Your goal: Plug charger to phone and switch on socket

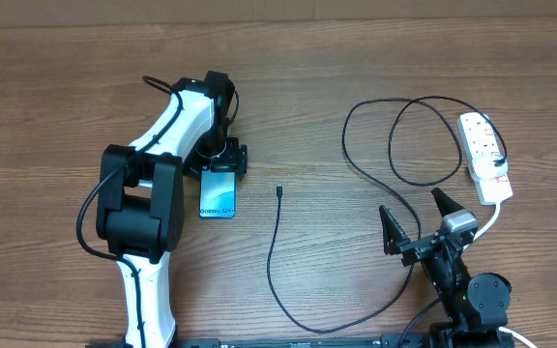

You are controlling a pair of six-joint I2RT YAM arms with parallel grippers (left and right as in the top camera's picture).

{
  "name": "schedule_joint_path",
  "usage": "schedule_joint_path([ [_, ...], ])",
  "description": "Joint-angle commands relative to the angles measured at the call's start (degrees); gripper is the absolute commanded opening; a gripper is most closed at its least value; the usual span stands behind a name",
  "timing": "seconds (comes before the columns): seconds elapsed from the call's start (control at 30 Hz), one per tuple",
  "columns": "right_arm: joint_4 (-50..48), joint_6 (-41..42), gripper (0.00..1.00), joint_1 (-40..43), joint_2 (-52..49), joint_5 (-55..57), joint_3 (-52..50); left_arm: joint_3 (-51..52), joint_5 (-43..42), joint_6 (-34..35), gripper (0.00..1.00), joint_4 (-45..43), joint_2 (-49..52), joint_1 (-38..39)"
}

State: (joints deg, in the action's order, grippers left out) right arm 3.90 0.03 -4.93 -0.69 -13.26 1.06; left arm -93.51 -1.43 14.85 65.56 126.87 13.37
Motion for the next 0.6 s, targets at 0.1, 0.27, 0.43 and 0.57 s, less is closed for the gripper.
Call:
schedule_joint_path([
  [0.1, -0.3, 0.2, 1.0, -0.2, 0.3, 0.1, -0.6, 7.4, 1.8, 1.0, 0.88, -2.2, 5.0, 0.7],
  [0.27, -0.3, 0.2, 1.0, -0.2, 0.3, 0.1, -0.6, 9.8, 1.9, 1.0, 0.88, -3.9, 5.0, 0.7],
  [0.43, -0.3, 0.2, 1.0, -0.2, 0.3, 0.1, -0.6, 11.4, 1.9, 1.0, 0.87, -4.8, 5.0, 0.7],
  [0.57, -0.3, 0.2, 1.0, -0.2, 0.3, 0.1, -0.6, 11.4, 0.7, 1.0, 0.83, -4.0, 5.0, 0.7],
])
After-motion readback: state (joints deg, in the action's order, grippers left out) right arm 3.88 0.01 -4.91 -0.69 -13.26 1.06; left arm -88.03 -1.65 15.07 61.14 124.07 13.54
